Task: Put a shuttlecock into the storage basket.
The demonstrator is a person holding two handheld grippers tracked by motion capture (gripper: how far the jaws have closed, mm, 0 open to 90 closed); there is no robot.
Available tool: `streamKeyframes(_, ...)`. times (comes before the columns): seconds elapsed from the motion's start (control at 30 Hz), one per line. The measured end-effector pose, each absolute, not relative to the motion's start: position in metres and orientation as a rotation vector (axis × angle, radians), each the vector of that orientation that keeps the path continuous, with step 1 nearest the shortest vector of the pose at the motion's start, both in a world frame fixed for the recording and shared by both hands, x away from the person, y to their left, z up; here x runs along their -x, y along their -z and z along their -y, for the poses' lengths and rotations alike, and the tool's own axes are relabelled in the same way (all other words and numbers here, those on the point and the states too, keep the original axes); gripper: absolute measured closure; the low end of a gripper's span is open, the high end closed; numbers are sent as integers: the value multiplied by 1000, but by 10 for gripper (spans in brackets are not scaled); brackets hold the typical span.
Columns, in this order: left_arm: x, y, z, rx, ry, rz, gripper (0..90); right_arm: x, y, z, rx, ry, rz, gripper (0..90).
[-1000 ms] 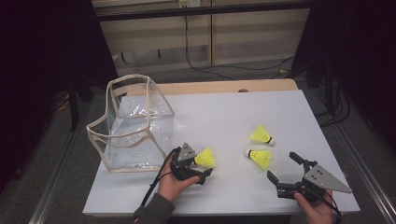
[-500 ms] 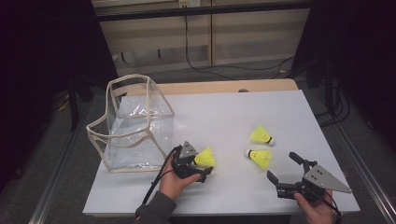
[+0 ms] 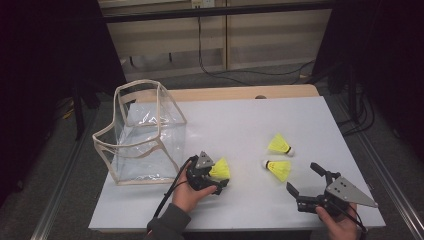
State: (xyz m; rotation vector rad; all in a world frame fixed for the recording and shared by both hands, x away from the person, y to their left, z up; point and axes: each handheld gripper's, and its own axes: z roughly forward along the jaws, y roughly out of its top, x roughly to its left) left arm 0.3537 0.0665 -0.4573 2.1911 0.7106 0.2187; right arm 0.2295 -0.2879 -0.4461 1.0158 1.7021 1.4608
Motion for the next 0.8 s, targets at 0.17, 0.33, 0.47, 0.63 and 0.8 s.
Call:
streamKeyframes(0.17,-355,457,-67,-2193,-222,-722,161,-230,446,288,-1016,-1461,-1702,10)
streamKeyframes(0.33,-355,456,-68,-2206,-223,-705,204,-229,446,289,-1020,-1466,-1698,11)
streamKeyframes(0.47,-355,456,-69,-2212,-228,-700,230,-229,446,289,-1020,-1466,-1696,11)
streamKeyframes(0.63,-355,455,-70,-2218,-228,-695,270,-230,446,289,-1019,-1471,-1694,12)
streamKeyframes(0.8,-355,455,-70,-2227,-222,-691,311,-229,446,289,-1019,-1468,-1698,12)
